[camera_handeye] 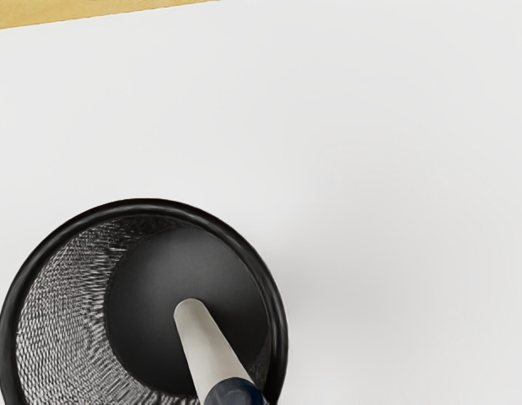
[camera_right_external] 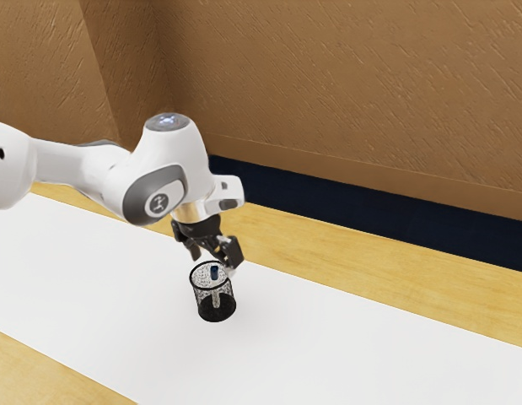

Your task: Take the marker out of the pen holder and place it to the left of the pen holder.

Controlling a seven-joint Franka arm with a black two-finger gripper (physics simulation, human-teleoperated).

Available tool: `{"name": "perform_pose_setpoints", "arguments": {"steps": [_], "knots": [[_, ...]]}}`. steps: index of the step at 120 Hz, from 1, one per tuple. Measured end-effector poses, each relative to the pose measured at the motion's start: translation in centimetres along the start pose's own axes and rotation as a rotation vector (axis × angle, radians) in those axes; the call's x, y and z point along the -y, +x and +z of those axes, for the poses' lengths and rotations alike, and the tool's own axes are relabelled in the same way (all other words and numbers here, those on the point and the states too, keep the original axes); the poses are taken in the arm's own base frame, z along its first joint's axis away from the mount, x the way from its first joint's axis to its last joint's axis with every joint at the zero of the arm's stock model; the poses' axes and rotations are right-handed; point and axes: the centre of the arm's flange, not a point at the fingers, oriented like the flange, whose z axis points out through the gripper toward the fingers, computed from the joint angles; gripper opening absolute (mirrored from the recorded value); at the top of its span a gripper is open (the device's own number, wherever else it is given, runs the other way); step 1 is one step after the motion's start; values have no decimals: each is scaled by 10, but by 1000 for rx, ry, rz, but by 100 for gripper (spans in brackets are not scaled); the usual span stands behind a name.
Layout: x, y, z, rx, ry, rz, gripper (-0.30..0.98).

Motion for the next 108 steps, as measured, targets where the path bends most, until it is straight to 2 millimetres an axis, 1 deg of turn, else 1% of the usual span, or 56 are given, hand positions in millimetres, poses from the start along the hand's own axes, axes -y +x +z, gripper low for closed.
{"name": "perform_pose_setpoints", "arguments": {"steps": [23, 40, 52, 70, 79, 90, 98, 104, 108], "knots": [[1, -5, 16, -8, -4, 6, 69], [7, -7, 19, -5, -2, -2, 67], [11, -7, 19, -6, -1, -7, 54], [13, -8, 19, 0, 1, -6, 23], [12, -8, 19, 1, 1, -2, 12], [10, -8, 18, 1, 3, 3, 2], [10, -7, 15, -1, 5, 5, -2], [9, -3, 8, -7, 9, 6, -4], [9, 3, -3, -20, 12, 6, -5]]}}
